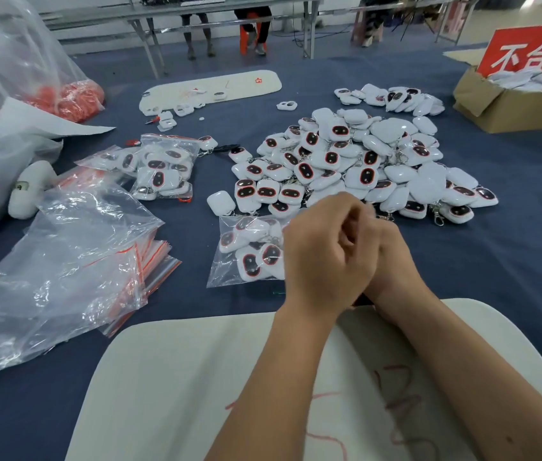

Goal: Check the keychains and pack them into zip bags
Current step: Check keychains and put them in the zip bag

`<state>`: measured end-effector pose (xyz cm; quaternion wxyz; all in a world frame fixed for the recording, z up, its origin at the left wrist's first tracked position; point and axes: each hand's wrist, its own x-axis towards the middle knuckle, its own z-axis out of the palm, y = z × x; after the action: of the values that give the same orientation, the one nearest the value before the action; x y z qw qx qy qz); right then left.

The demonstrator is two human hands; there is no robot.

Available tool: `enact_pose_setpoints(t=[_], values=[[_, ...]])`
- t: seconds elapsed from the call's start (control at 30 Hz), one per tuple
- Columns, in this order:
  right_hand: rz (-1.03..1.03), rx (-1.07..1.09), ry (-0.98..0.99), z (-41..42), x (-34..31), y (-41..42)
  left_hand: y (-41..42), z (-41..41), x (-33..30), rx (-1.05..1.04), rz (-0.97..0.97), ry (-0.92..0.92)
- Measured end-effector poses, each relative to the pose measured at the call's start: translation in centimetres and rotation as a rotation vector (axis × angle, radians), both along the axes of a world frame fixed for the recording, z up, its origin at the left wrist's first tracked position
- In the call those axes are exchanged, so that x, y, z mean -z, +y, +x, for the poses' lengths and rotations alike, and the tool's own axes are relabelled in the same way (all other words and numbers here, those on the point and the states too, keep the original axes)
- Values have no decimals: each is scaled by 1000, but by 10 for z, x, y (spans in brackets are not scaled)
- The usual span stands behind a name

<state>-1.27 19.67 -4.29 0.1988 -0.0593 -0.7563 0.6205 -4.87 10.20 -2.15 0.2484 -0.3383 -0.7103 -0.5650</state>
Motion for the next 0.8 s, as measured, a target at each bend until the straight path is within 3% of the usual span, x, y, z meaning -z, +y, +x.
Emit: enact_pose_setpoints(t=[0.1,0.17,0.23,0.33,0.43,0.7,0.8], values=[[-70,19,19,-2,3,-3,-19,-18,-7,-255,0,-86],[-84,86,16,-4,7,-2,-44,-38,-10,-406,-98,-161],[-58,86,16,-4,8,-2,-73,-60,-7,-378,-279,-337],[-34,119,-35,-7,13,2,-109,-75,-5,-135,-448,-691],[-55,120,-64,-7,15,2,-119,-80,0,-84,-481,-687],[-49,123,-77,-6,15,1,-100,-81,12,-295,-366,-628],[-51,122,-75,-6,15,0,-103,-82,10,-223,-355,-698]])
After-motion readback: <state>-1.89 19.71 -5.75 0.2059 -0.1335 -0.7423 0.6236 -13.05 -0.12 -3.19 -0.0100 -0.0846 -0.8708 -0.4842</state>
